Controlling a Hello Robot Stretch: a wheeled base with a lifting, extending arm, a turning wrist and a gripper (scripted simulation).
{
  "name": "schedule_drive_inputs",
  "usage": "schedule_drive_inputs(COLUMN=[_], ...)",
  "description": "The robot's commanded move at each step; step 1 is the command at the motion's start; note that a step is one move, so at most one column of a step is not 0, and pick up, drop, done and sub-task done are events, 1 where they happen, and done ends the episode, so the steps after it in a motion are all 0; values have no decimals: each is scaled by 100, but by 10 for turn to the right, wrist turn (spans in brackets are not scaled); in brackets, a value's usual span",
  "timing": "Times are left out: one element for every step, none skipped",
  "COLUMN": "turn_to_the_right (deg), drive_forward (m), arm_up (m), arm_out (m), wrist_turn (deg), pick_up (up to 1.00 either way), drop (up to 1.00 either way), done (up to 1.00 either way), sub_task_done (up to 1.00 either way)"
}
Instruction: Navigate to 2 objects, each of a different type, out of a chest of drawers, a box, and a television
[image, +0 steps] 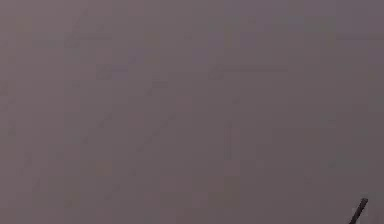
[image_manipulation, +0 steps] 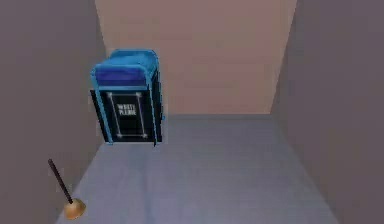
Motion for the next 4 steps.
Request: schedule_drive_inputs(turn_to_the_right=[-450, -450, -450, -270], drive_forward=[0, 0, 0, 0], arm_up=[0, 0, 0, 0], arm_out=[0, 0, 0, 0], wrist_turn=[0, 0, 0, 0], pick_up=[0, 0, 0, 0], drop=[0, 0, 0, 0], done=[0, 0, 0, 0], sub_task_done=[0, 0, 0, 0])
